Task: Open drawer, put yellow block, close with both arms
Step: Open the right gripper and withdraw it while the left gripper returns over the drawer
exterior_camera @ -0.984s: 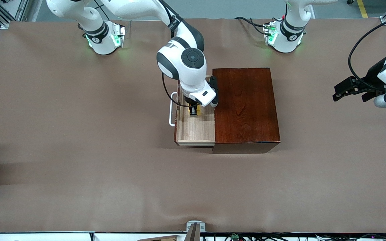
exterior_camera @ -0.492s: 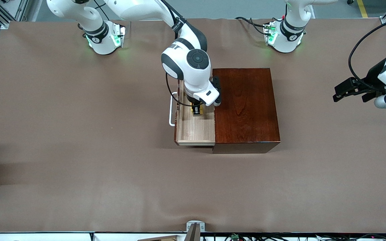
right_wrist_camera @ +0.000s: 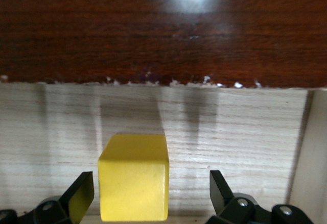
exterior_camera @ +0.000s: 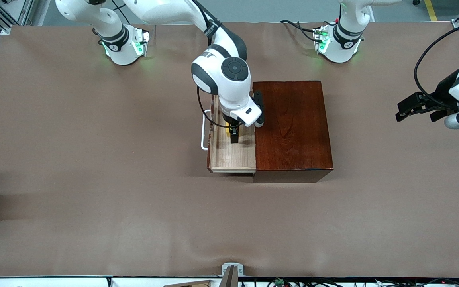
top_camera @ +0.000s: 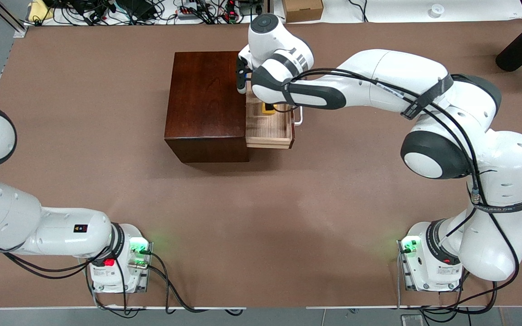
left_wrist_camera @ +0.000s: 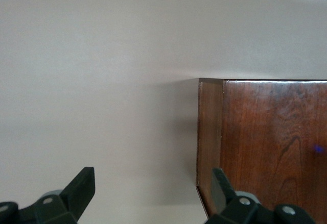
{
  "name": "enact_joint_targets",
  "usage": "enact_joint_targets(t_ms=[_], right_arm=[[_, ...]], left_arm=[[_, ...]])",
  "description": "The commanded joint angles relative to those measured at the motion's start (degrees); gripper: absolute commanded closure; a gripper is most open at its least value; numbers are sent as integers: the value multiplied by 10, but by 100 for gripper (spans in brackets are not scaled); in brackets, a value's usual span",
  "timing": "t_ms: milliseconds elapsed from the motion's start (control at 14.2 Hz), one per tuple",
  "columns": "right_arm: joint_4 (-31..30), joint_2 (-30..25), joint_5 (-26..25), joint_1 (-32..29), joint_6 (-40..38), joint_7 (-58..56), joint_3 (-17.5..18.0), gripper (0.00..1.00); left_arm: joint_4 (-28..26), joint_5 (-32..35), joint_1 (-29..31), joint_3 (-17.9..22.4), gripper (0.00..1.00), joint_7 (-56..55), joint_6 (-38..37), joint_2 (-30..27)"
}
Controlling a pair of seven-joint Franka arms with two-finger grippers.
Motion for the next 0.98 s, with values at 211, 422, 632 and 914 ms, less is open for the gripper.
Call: enact_joint_targets(t_ms=[211,422,632,914], right_arm=[[78,-8,-12,-3,-126,57,-9,0],[78,-37,-5,-18,-152,68,-28,0],[71,-73,-1,-60,-187,131,-31,0],[68,-121,0,-139,-242,127,-30,0]], left_arm=[[-4,9,3,-6,0,-1,3,-5],[-4,9,2,-6,0,-5,4,-4],[-4,10,0,-7,0,-8,4,-3],[-4,10,-37,-25,0,-7,5,1]])
